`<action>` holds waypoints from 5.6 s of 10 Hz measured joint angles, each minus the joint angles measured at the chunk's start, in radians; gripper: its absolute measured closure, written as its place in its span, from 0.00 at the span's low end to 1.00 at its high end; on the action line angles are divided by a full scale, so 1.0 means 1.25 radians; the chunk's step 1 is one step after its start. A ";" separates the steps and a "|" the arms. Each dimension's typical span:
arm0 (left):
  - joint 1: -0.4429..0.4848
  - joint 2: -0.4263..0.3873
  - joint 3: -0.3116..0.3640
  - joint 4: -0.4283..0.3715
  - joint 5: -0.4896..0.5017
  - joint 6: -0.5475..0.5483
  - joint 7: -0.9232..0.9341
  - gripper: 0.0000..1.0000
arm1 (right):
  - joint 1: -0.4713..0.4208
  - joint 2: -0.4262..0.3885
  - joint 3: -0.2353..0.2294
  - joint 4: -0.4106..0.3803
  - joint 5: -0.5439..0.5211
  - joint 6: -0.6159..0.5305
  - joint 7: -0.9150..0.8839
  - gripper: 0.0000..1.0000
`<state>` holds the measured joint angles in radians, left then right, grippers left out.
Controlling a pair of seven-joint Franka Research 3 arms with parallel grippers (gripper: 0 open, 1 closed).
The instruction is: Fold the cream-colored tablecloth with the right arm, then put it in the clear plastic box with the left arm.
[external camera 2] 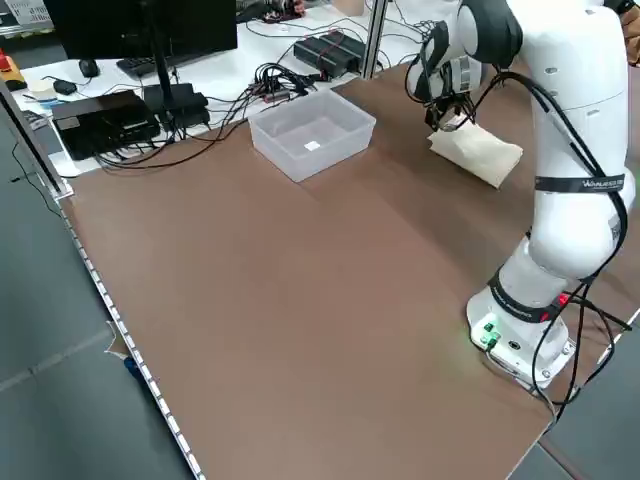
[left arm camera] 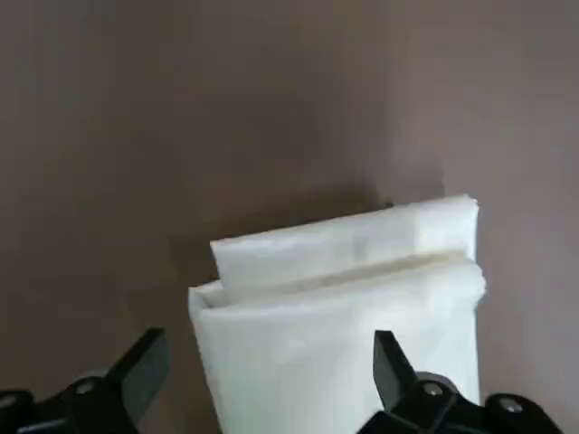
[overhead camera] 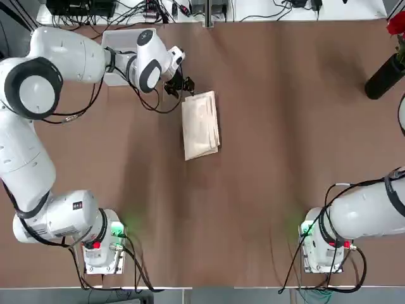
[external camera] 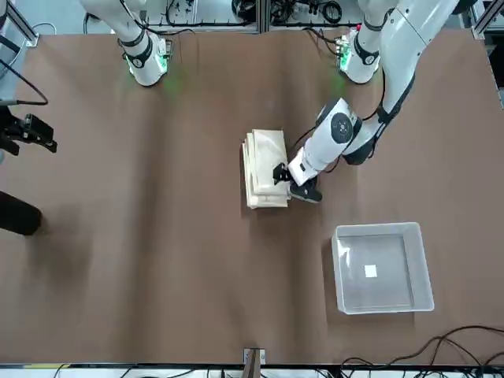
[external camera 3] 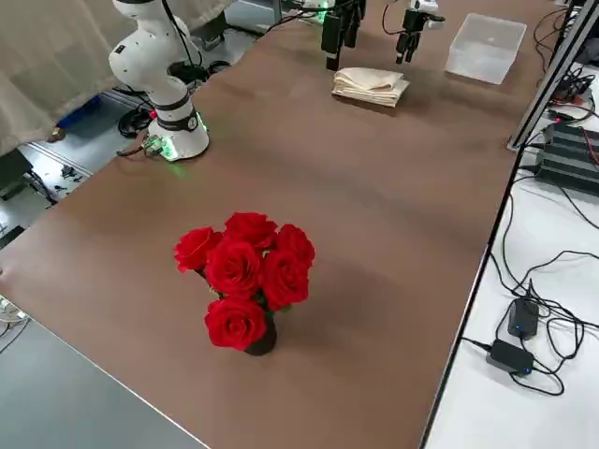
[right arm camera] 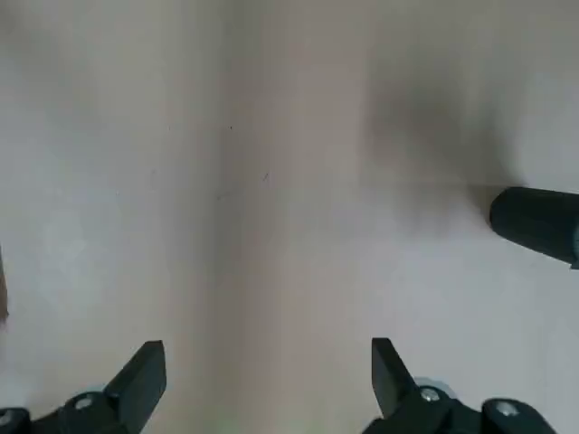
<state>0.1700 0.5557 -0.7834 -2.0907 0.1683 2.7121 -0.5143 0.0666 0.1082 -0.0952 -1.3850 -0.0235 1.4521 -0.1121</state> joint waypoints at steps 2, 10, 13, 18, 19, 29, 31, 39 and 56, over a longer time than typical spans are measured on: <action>-0.001 0.000 0.004 0.011 -0.032 -0.012 0.009 0.00 | 0.000 0.000 -0.001 0.000 -0.001 -0.002 -0.003 0.00; -0.089 -0.118 0.155 0.136 -0.518 -0.307 0.325 0.00 | 0.000 0.000 -0.007 0.000 0.015 0.017 -0.012 0.00; -0.174 -0.204 0.267 0.033 -0.693 -0.300 0.451 0.00 | 0.000 -0.001 -0.016 0.001 0.023 0.018 -0.007 0.00; -0.178 -0.214 0.267 -0.127 -0.962 -0.120 0.762 0.01 | -0.001 -0.023 -0.036 -0.001 0.023 0.023 0.057 0.00; -0.180 -0.188 0.263 -0.130 -1.027 -0.099 0.846 0.01 | -0.002 -0.026 -0.037 -0.003 0.023 0.027 0.058 0.00; -0.223 0.002 0.241 -0.050 -1.074 -0.001 0.926 0.00 | -0.002 -0.028 -0.037 -0.008 0.022 0.034 0.059 0.00; -0.247 0.038 0.234 -0.009 -1.077 0.030 0.904 0.00 | -0.001 -0.028 -0.037 -0.008 0.022 0.034 0.059 0.00; -0.296 0.059 0.230 0.036 -1.077 0.071 0.858 0.73 | 0.001 -0.028 -0.037 -0.009 0.022 0.034 0.059 0.00; -0.238 -0.210 0.566 0.237 -0.713 -0.739 0.701 0.87 | 0.004 -0.028 -0.036 -0.010 0.022 0.035 0.059 0.00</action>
<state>-0.1274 0.2937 -0.0763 -1.7942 -0.7232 1.7885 0.3616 0.0718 0.0734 -0.1400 -1.3981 0.0044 1.4964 -0.0382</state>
